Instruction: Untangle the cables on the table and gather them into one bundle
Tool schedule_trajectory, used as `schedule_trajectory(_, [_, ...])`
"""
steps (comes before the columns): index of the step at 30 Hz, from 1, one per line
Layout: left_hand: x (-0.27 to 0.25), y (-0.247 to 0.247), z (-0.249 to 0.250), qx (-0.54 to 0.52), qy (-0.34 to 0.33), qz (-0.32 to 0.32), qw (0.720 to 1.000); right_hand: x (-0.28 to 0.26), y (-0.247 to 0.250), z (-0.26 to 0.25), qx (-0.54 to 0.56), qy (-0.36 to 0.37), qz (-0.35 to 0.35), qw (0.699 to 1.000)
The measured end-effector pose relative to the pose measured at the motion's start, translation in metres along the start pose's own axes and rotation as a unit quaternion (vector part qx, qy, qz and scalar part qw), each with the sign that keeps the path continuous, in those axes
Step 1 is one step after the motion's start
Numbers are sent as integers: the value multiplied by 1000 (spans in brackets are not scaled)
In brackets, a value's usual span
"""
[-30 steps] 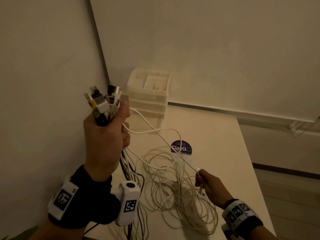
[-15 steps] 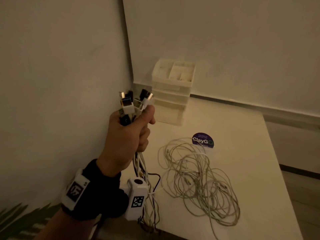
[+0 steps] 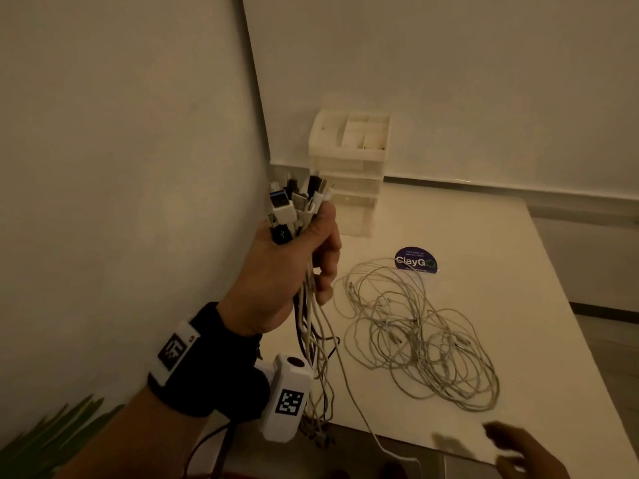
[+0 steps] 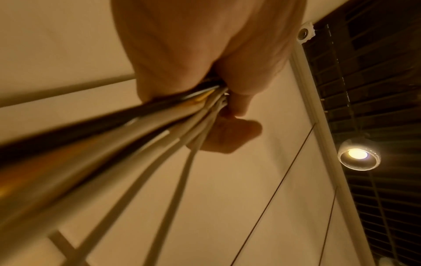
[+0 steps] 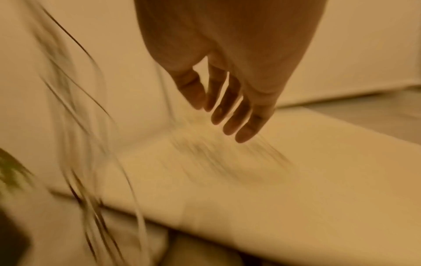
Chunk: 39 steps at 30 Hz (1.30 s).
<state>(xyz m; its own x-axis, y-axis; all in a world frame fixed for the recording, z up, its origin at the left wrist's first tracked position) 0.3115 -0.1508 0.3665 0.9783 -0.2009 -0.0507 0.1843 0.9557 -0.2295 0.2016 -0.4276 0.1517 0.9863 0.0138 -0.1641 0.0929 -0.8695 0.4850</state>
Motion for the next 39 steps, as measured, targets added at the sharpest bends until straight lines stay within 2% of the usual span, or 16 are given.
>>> schedule_trajectory(2, [-6, -8, -3, 4, 6, -11, 1000, -1, 5, -69, -34, 103, -36, 993])
schedule_trajectory(5, [-15, -18, -8, 10, 9, -23, 1000, 15, -58, -166, 47, 223, -149, 962])
schedule_trajectory(8, [-21, -19, -10, 20, 15, 2, 1000, 33, -100, -226, 90, 260, -196, 941])
schedule_trajectory(11, [-27, -13, -6, 7, -1, 21, 1000, 40, -120, -237, 108, 265, -178, 941])
schedule_trajectory(15, [-36, -3, -5, -32, 19, 10, 999, 33, -137, -230, 150, 246, -209, 935])
schedule_trajectory(17, [-38, 3, -3, -62, 28, 8, 998, 34, -145, -218, 146, 215, -217, 941])
schedule_trajectory(20, [-37, 6, 0, -80, 39, -5, 996, 40, -146, -191, 132, 170, -222, 951])
schedule_trajectory(24, [-34, -3, 9, -60, 14, -26, 998, 43, -151, -149, 99, 145, -282, 943])
schedule_trajectory(29, [-25, -10, 21, -46, 4, -36, 998, 51, -162, -90, 110, 75, -281, 950])
schedule_trajectory(33, [-18, -13, 31, -85, 5, -36, 996, 61, -166, -34, 28, 40, -283, 958])
schedule_trajectory(36, [-12, -14, 45, -103, -20, -82, 991, 55, -160, 13, -37, -17, -282, 959])
schedule_trajectory(39, [-5, -19, 41, -96, -24, -92, 991, 52, -155, 32, -64, -41, -261, 962])
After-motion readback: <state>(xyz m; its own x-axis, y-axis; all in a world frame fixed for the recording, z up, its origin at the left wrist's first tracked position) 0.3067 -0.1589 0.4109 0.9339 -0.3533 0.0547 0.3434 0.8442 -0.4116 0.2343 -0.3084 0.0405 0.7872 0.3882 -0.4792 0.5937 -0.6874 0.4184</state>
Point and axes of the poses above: each hand's wrist, its own x-axis towards the middle knuckle, its own y-axis out of the back of the hand, z = x × y, the point moved 7 cm from there along x, towards the middle knuckle, and after that the axes turned 7 degrees about y, right-handed, at the moved point
